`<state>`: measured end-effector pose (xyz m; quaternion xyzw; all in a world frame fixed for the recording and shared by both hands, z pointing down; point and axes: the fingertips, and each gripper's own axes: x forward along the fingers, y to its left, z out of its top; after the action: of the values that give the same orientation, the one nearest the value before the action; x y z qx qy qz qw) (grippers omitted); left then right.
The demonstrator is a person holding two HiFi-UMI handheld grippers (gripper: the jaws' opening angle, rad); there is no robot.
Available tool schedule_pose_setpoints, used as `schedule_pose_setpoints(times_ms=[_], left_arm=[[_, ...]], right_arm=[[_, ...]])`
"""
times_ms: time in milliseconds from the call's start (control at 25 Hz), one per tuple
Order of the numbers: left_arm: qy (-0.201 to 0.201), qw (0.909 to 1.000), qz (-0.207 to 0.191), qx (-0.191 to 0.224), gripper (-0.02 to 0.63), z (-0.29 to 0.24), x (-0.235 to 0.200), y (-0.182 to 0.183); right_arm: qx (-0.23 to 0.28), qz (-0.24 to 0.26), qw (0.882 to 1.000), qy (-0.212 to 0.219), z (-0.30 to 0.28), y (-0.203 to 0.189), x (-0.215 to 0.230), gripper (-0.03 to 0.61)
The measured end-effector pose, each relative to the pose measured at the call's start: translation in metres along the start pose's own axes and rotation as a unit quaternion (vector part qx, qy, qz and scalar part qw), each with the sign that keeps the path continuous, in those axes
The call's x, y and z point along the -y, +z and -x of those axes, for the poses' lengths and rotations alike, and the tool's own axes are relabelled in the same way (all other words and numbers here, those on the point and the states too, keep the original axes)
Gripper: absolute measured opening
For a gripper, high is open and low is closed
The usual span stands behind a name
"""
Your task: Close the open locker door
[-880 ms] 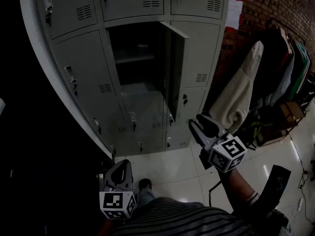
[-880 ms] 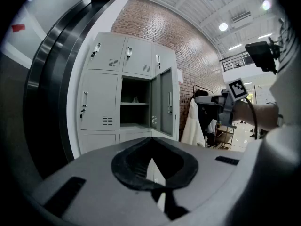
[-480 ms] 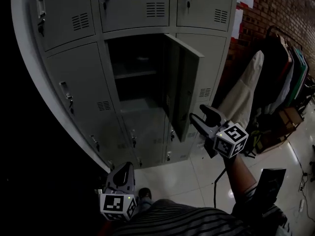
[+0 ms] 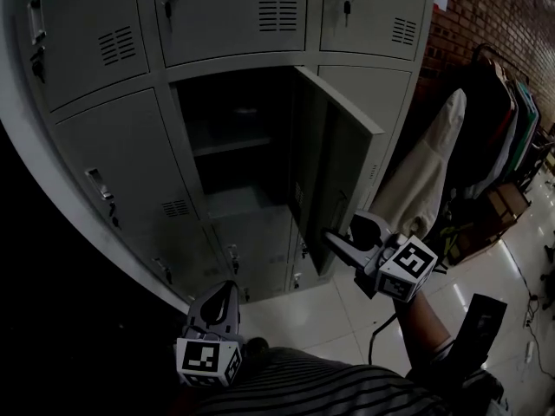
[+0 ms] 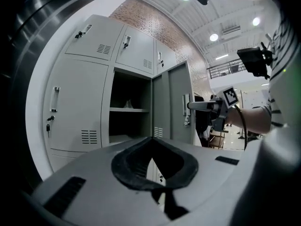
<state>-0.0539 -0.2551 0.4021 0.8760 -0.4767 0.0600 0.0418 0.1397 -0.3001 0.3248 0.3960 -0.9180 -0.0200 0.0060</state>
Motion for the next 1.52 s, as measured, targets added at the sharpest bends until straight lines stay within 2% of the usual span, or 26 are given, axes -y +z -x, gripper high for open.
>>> schedule_pose_setpoints(times_ms=[80,200,600,760,1040,1120,1240,1520], left_arm=[[0.008,0.9999,0.006,0.001,0.005,-0.002,-0.011,0.001],[0.025,0.9995,0.016,0.012,0.005,-0.005,-0.032,0.003],[0.080,0.9965,0.018,0.020,0.005,-0.013,-0.118,0.005],[0.103,0.9944,0.019,0.018,0.005,-0.020,-0.159,0.006],[0.114,0.9931,0.026,0.008,0.005,-0.039,-0.203,0.015],[0.118,0.9926,0.021,0.016,0.005,-0.044,-0.214,0.017],[0.118,0.9925,0.013,0.028,0.005,-0.052,-0.224,0.018],[0.112,0.9933,0.008,0.030,0.005,-0.063,-0.229,0.021]], right_arm=[[0.000,0.009,1.000,0.008,-0.012,0.001,-0.020,0.202],[-0.001,0.023,1.000,0.012,-0.038,0.002,-0.043,0.150],[-0.005,0.022,0.999,0.028,-0.166,-0.001,-0.081,0.138],[0.003,0.028,0.999,0.018,-0.216,-0.003,-0.076,0.143],[0.001,0.035,0.999,-0.006,-0.283,-0.008,-0.051,0.097],[0.006,0.030,0.999,-0.025,-0.294,-0.007,-0.037,0.058],[0.008,0.021,0.999,-0.042,-0.304,-0.004,-0.018,0.043],[0.011,0.031,0.999,-0.041,-0.310,-0.003,-0.012,0.021]])
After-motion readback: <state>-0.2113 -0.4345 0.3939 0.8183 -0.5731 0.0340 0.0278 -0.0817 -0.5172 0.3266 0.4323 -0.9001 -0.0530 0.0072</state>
